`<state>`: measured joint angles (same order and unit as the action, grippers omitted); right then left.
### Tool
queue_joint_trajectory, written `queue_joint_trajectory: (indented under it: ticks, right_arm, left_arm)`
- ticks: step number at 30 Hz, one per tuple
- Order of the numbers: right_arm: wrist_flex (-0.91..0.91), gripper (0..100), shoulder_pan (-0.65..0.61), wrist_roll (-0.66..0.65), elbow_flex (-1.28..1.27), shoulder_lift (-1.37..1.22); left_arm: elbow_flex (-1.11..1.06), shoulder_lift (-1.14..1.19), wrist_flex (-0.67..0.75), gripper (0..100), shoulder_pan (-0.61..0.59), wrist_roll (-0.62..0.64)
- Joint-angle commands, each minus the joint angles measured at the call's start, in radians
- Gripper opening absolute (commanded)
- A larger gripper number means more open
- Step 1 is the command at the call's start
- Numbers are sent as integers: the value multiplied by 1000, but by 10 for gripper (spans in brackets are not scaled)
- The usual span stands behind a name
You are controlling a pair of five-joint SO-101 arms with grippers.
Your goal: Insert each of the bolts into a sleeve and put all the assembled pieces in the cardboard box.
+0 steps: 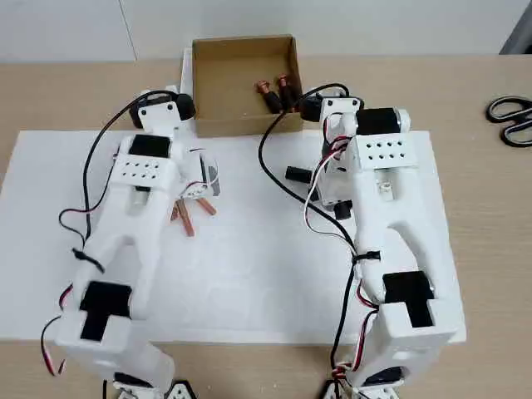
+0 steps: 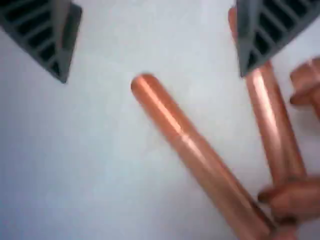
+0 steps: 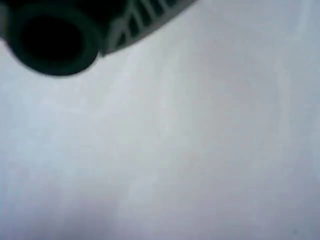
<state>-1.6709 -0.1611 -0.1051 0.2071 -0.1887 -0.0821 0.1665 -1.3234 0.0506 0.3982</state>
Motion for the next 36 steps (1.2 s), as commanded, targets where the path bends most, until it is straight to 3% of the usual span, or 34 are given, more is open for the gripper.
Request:
queue_joint_trajectory:
  ticks: [1,13,28,36]
  right_arm:
    - [4,5,-2,-9,14,62]
    - [4,4,-2,-8,14,61]
    - [13,5,-2,-8,-18,61]
    - [13,5,-1,-6,-18,61]
  left_arm:
    - [65,20,78,209,8,2]
    - [67,138,153,209,-3,218]
    - [64,204,242,209,0,281]
    - [64,247,293,64,2,281]
